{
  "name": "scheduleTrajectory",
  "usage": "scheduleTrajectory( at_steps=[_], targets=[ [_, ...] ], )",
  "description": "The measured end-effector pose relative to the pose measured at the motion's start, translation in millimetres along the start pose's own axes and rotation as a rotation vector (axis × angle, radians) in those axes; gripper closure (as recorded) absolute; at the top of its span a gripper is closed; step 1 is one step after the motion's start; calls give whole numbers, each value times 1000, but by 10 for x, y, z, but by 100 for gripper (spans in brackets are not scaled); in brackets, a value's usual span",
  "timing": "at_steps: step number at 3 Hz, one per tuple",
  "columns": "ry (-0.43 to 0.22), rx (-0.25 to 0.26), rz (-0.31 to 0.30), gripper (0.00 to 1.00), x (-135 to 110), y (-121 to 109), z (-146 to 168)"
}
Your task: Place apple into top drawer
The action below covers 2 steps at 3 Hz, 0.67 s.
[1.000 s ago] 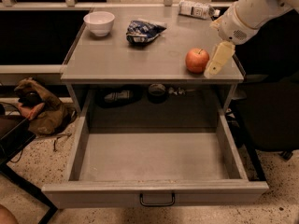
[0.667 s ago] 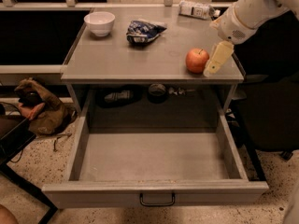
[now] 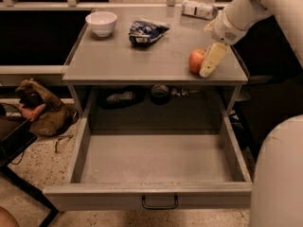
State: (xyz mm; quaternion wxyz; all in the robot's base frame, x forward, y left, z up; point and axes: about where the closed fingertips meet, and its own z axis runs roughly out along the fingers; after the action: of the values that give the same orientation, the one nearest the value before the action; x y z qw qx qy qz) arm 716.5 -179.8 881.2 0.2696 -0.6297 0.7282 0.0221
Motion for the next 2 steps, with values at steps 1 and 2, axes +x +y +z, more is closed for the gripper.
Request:
scheduleTrajectory(
  at_steps=[1, 2],
  targets=[
    [2, -29, 16, 0, 61, -21, 141],
    [6, -52, 31, 0, 114, -17, 229]
  ],
)
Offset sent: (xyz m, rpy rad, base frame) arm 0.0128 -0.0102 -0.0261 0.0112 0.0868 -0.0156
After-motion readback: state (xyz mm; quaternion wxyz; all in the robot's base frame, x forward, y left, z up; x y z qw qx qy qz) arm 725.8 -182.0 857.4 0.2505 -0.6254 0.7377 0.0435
